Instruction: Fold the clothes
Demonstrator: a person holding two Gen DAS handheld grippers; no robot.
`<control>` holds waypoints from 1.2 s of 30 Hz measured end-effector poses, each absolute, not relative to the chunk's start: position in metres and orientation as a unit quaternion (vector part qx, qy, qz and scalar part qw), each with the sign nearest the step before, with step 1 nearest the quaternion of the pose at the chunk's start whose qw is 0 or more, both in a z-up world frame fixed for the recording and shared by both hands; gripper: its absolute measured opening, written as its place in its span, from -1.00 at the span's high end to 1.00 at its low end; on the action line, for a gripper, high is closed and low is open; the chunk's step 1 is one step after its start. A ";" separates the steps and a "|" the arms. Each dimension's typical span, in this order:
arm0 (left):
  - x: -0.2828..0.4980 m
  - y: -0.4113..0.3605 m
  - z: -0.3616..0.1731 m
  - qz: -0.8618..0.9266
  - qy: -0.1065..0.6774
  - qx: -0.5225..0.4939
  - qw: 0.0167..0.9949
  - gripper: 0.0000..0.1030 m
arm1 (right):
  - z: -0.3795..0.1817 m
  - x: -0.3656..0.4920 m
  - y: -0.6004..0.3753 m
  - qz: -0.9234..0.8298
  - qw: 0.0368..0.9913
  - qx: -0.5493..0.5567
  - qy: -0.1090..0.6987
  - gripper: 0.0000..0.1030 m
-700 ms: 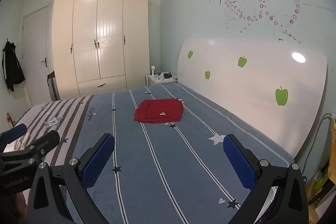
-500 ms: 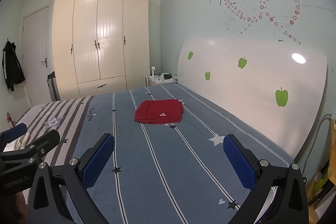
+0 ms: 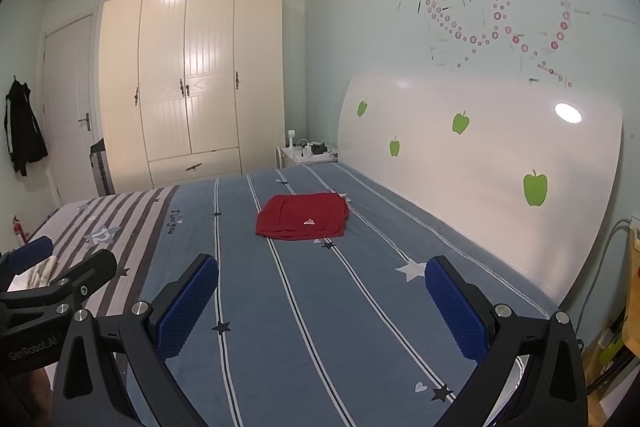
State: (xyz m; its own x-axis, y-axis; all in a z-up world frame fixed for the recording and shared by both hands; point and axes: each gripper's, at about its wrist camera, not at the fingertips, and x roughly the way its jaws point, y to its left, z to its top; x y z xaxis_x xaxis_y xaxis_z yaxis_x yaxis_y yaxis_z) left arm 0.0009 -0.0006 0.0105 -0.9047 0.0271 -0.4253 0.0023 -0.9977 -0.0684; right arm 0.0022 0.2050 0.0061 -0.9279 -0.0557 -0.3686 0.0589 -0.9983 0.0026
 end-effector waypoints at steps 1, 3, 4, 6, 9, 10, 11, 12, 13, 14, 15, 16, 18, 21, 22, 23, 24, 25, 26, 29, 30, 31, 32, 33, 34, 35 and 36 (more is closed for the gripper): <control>0.000 0.000 0.010 0.975 -0.033 -0.219 0.007 -0.98 | 0.006 0.002 0.206 -0.982 0.029 0.187 0.004 -0.99; 0.000 0.001 0.010 0.975 -0.032 -0.218 0.006 -0.98 | 0.006 0.002 0.208 -0.982 0.029 0.187 0.003 -0.99; 0.000 0.001 0.010 0.975 -0.031 -0.218 0.006 -0.98 | 0.006 0.002 0.208 -0.982 0.029 0.187 0.003 -0.99; -0.001 0.001 0.011 0.975 -0.032 -0.218 0.002 -0.98 | 0.006 0.002 0.209 -0.982 0.029 0.187 0.003 -0.99; 0.000 0.001 0.011 0.976 -0.033 -0.216 0.001 -0.98 | 0.005 0.002 0.208 -0.982 0.030 0.187 0.004 -0.99; -0.001 0.000 0.011 0.976 -0.034 -0.216 0.001 -0.98 | 0.005 0.002 0.208 -0.982 0.030 0.187 0.005 -0.99; -0.001 0.000 0.011 0.976 -0.035 -0.217 0.001 -0.98 | 0.005 0.002 0.208 -0.982 0.029 0.187 0.005 -0.99; -0.001 0.000 0.012 0.975 -0.035 -0.217 0.001 -0.98 | 0.005 0.003 0.209 -0.982 0.030 0.186 0.005 -0.99; -0.001 0.000 0.011 0.975 -0.035 -0.217 0.002 -0.98 | 0.005 0.003 0.209 -0.982 0.030 0.186 0.004 -0.99; -0.001 -0.001 0.011 0.976 -0.034 -0.217 0.001 -0.98 | 0.006 0.003 0.209 -0.982 0.030 0.186 0.004 -0.99; 0.000 0.000 0.012 0.976 -0.032 -0.216 0.000 -0.98 | 0.007 0.002 0.209 -0.982 0.030 0.186 0.004 -0.99; 0.000 0.000 0.012 0.976 -0.031 -0.215 0.000 -0.98 | 0.007 0.002 0.209 -0.982 0.030 0.186 0.003 -0.99; 0.001 -0.001 0.013 0.977 -0.031 -0.213 0.001 -0.98 | 0.008 0.002 0.209 -0.982 0.031 0.185 0.002 -0.99; 0.000 0.000 0.015 0.976 -0.034 -0.214 0.002 -0.98 | 0.009 0.002 0.209 -0.982 0.030 0.184 0.004 -0.99; 0.000 0.000 0.015 0.976 -0.034 -0.214 0.001 -0.98 | 0.009 0.002 0.209 -0.982 0.031 0.184 0.004 -0.99; -0.001 -0.001 0.015 0.976 -0.034 -0.214 0.001 -0.98 | 0.009 0.002 0.209 -0.983 0.031 0.183 0.005 -0.99; -0.001 0.000 0.015 0.976 -0.033 -0.214 0.001 -0.98 | 0.009 0.003 0.208 -0.983 0.031 0.183 0.005 -0.99; -0.002 0.000 0.015 0.976 -0.033 -0.214 0.002 -0.98 | 0.009 0.004 0.208 -0.983 0.031 0.182 0.005 -0.99; -0.002 0.001 0.015 0.976 -0.032 -0.214 0.002 -0.98 | 0.009 0.004 0.209 -0.983 0.031 0.182 0.004 -0.99; -0.002 0.002 0.014 0.976 -0.031 -0.214 0.002 -0.98 | 0.010 0.003 0.209 -0.983 0.030 0.183 0.004 -0.99; -0.002 0.002 0.014 0.976 -0.032 -0.214 0.001 -0.98 | 0.010 0.003 0.209 -0.983 0.030 0.183 0.004 -0.99; -0.002 0.002 0.015 0.976 -0.032 -0.214 0.002 -0.98 | 0.010 0.003 0.209 -0.983 0.030 0.184 0.003 -0.99; -0.002 0.002 0.016 0.976 -0.033 -0.213 0.002 -0.98 | 0.010 0.003 0.210 -0.982 0.030 0.184 0.003 -0.99; -0.002 0.002 0.016 0.977 -0.033 -0.213 0.002 -0.98 | 0.009 0.003 0.210 -0.982 0.029 0.184 0.003 -0.99; -0.001 0.002 0.016 0.977 -0.034 -0.212 0.002 -0.98 | 0.009 0.004 0.209 -0.982 0.030 0.184 0.003 -0.99; 0.000 0.001 0.016 0.977 -0.034 -0.211 0.002 -0.98 | 0.009 0.004 0.209 -0.983 0.030 0.184 0.004 -0.99; 0.000 0.001 0.016 0.977 -0.035 -0.212 0.002 -0.98 | 0.009 0.004 0.209 -0.983 0.029 0.184 0.005 -0.99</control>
State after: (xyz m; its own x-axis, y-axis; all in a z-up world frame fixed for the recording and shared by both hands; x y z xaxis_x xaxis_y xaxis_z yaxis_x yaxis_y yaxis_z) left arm 0.0002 0.0010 0.0156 -0.9105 0.0197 -0.4131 0.0103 -0.9975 -0.0702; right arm 0.0040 0.2093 0.0095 -0.9308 -0.0561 -0.3611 0.0598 -0.9982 0.0011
